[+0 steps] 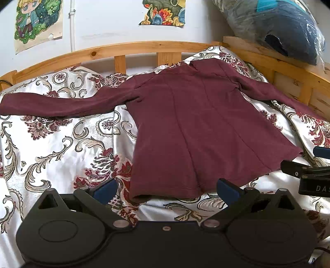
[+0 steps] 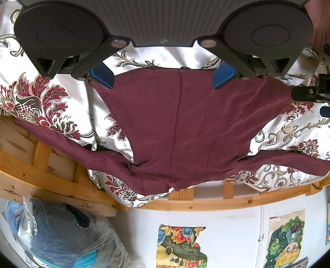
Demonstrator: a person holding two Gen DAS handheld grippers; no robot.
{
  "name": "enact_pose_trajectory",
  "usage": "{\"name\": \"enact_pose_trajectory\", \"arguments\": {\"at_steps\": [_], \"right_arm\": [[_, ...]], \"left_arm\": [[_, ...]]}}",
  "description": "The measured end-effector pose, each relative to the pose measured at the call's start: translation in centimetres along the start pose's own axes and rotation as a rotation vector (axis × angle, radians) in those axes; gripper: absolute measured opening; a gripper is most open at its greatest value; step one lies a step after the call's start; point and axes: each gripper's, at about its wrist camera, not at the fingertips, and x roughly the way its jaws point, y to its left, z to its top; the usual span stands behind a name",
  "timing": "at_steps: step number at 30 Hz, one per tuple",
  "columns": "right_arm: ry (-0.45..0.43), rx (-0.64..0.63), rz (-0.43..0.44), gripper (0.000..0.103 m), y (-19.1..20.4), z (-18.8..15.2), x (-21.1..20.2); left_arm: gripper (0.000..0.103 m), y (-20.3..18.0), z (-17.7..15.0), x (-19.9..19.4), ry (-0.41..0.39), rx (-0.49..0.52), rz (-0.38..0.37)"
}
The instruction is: Fold small clothes
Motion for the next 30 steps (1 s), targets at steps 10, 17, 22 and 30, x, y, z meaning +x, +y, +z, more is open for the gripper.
{"name": "enact_pose_trajectory", "arguments": {"at_steps": [10,17,22,30], "right_arm": [[0.001,0.001,0.000,0.103,0.0,0.0,0.0],[0.006,0.010,0.000,0.103,-0.2,0.0,0.0],[0.013,0.017,-0.004,0.103,-0.3,0.0,0.1],[0.021,0.088,-0.054,0.103,-1.2,0.2,0.0]], "left_arm": [[0.102,0.0,0.1,0.0,0.001,-0.001,0.001],[0.102,0.0,0.0,0.0,0.006,0.001,0.002],[0.102,-0.1,0.0,0.0,0.008,0.003,0.004],[0.102,0.1,0.0,0.8,0.044,-0.008,-0.017]]}}
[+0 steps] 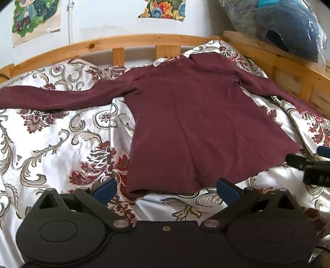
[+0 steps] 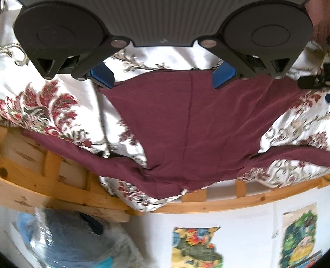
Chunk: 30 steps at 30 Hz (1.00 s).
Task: Fold small clothes
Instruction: 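Grasp the sleeve cuff with the right gripper and lift it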
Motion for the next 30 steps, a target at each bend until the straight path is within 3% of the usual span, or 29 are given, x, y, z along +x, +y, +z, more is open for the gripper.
{"name": "enact_pose_trajectory", "arguments": {"at_steps": [5,8,11,14,18,23,28,30], "right_arm": [[-0.023,0.114,-0.012,0.103,-3.1,1.9,-0.5],[-0.054,0.165,0.002,0.103,-5.7,4.3,-0.3],[-0.107,0.196,-0.016,0.103,-8.3,6.6,0.1],[-0.157,0.247,-0.114,0.103,-10.9,8.0,0.8],[-0.196,0.337,-0.299,0.098,-14.4,8.5,2.1],[-0.159,0.414,-0.454,0.079,-18.7,9.1,5.4],[-0.077,0.471,-0.563,0.078,-22.1,9.3,9.3],[-0.036,0.493,-0.586,0.071,-23.0,9.0,11.0]], "left_arm": [[0.102,0.1,2.6,0.3,0.022,0.017,-0.022],[0.102,-0.1,5.8,0.3,0.024,0.072,-0.053],[0.102,-0.5,9.6,0.8,0.042,0.122,-0.027],[0.102,-0.6,12.7,1.9,0.030,0.090,-0.030],[0.102,-1.0,14.6,4.0,-0.020,0.052,-0.064],[0.102,-1.1,14.5,8.0,-0.003,0.086,-0.047],[0.102,0.1,13.9,11.2,0.082,0.119,-0.015],[0.102,0.8,13.8,11.8,0.087,0.108,-0.018]]}}
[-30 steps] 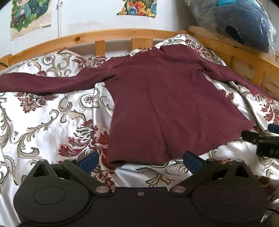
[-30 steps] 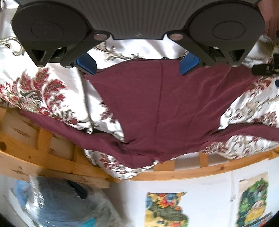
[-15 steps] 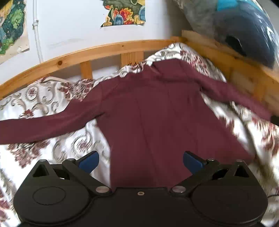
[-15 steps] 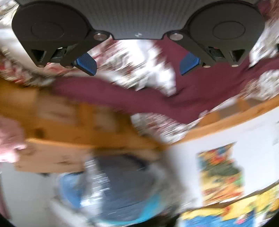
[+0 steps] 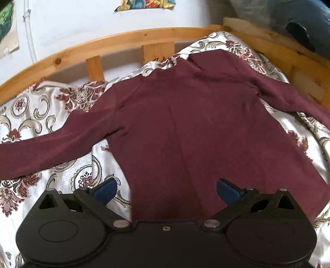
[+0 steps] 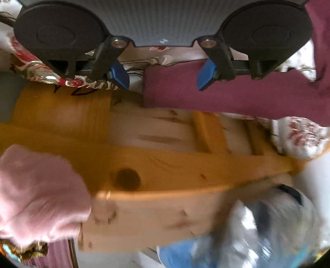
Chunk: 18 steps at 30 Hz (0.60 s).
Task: Fold small clothes
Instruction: 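Grasp the sleeve cuff with the right gripper and lift it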
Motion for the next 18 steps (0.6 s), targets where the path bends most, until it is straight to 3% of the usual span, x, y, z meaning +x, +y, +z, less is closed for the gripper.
{"name": "enact_pose_trajectory", "arguments": {"at_steps": [4,5,6,9,13,18], "right_arm": [[0.080,0.072,-0.032,0.054,-0.8,-0.2,3.1],[0.091,0.089,-0.033,0.042,-1.0,-0.3,3.6],[0.096,0.105,-0.028,0.023,-1.1,-0.4,4.0],[0.079,0.115,-0.004,0.005,-0.9,-0.5,4.2],[-0.048,0.001,0.056,0.005,1.1,-0.1,0.6],[-0.263,-0.252,0.239,0.005,8.1,1.6,-5.4]], "left_arm": [[0.102,1.1,-0.1,0.9,0.012,-0.036,-0.012],[0.102,1.2,-0.2,1.0,0.017,-0.038,-0.013],[0.102,1.3,-0.2,1.2,0.020,-0.037,-0.013],[0.102,1.5,-0.1,1.4,0.016,-0.031,-0.008],[0.102,1.9,0.2,0.9,-0.015,-0.030,-0.037],[0.102,2.3,0.7,-0.5,-0.068,-0.031,-0.053]]}}
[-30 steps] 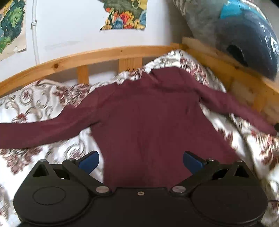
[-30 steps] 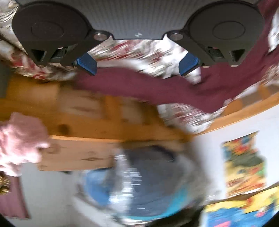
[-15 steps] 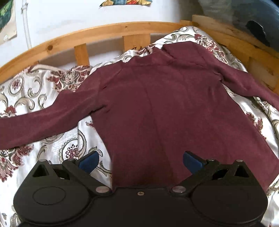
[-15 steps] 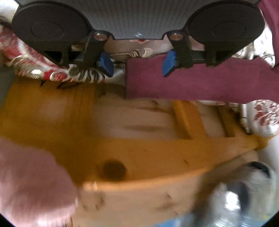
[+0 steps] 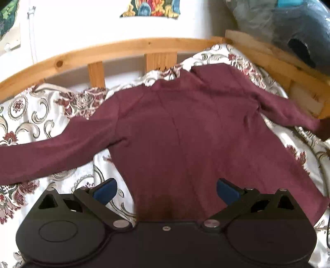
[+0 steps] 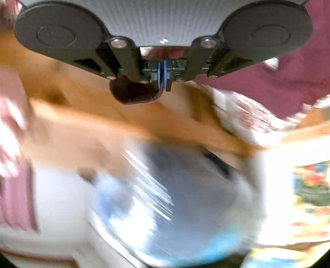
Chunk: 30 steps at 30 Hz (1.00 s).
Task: Fold small clothes
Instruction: 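Grasp the sleeve cuff with the right gripper and lift it, then fold the held sleeve across the back of the top, release right gripper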
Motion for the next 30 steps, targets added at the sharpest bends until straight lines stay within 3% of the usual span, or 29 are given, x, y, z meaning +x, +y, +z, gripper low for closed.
{"name": "enact_pose_trajectory", "arguments": {"at_steps": [5,9,15,20,26,28,30], "right_arm": [[-0.206,-0.161,0.249,0.005,8.5,5.6,-2.6],[-0.277,-0.315,0.486,0.005,15.9,6.5,-5.7],[-0.226,-0.553,0.729,0.005,24.0,0.7,-8.3],[-0.134,-0.709,0.841,0.005,26.4,-5.7,-10.3],[-0.050,-0.851,0.947,0.005,27.0,-11.6,-12.2],[-0.015,-0.860,0.988,0.016,26.8,-12.7,-12.5],[0.028,-0.838,1.031,0.060,26.0,-13.1,-12.6]], "left_arm": [[0.102,1.4,0.8,-1.6,-0.036,-0.044,0.003],[0.102,3.3,1.1,-3.0,-0.072,-0.090,0.033],[0.102,7.0,0.8,-3.9,-0.072,-0.169,0.112],[0.102,9.7,0.5,-3.7,-0.030,-0.216,0.143],[0.102,10.3,0.9,-2.9,-0.051,-0.212,0.119],[0.102,9.9,1.3,-2.2,-0.065,-0.207,0.094],[0.102,9.6,1.7,-1.4,-0.081,-0.209,0.056]]}}
